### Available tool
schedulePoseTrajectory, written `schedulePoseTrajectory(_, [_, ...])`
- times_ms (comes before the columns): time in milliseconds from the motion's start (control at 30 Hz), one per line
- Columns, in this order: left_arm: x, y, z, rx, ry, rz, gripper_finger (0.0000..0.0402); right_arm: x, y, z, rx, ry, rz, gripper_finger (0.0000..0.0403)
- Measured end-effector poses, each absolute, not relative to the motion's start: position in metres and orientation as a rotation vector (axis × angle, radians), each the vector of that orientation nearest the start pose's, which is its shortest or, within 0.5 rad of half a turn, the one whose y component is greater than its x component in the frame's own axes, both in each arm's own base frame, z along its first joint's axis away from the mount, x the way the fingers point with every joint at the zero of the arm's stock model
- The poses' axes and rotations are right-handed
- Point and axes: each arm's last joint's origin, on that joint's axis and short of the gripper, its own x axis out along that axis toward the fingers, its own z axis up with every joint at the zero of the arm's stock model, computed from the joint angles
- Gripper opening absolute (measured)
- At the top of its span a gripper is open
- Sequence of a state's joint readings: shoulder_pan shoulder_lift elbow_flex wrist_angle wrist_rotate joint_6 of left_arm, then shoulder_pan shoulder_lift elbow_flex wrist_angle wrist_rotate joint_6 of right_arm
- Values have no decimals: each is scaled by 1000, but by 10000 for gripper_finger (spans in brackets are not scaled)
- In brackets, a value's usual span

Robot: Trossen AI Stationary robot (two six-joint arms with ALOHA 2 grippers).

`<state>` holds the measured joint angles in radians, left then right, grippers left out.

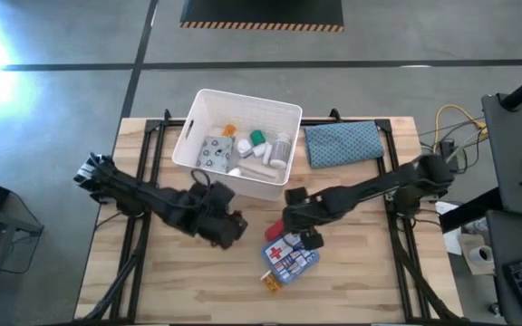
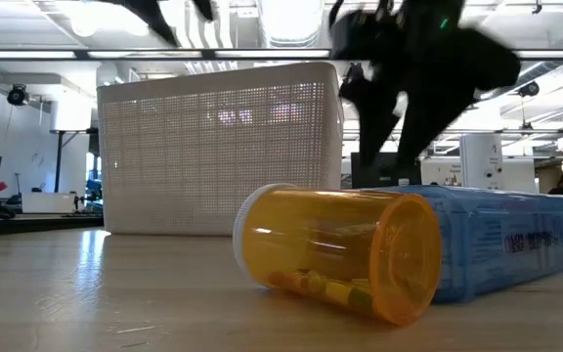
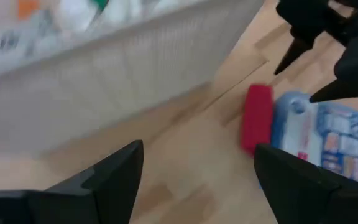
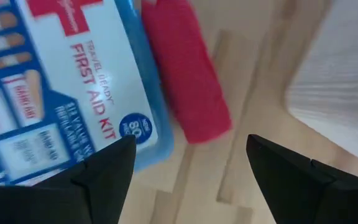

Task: Pick & place medical supplies in basket/bin
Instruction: Put the red bandage roll into the white bin

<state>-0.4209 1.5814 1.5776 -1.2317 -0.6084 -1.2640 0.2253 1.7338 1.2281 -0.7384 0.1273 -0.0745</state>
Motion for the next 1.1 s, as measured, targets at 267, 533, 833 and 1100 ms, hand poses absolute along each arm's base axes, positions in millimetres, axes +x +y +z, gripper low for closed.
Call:
schedulePoseTrajectory(267, [257,-137,302,-676,767,863,282,359,69,185,-298,1253,160,270])
schedulePoseTrajectory(533, [246,-150,289,-708,766,884,282,372,70,206,-281,1156,185,239])
schedulePoseTrajectory(833, [242,-153,282,-690,778,887,282,386,66,176,-185,1220,273,235])
schedulePoseTrajectory(1100, [237,-155,275,-677,787,896,282,404,68,181,-182,1222,273,235])
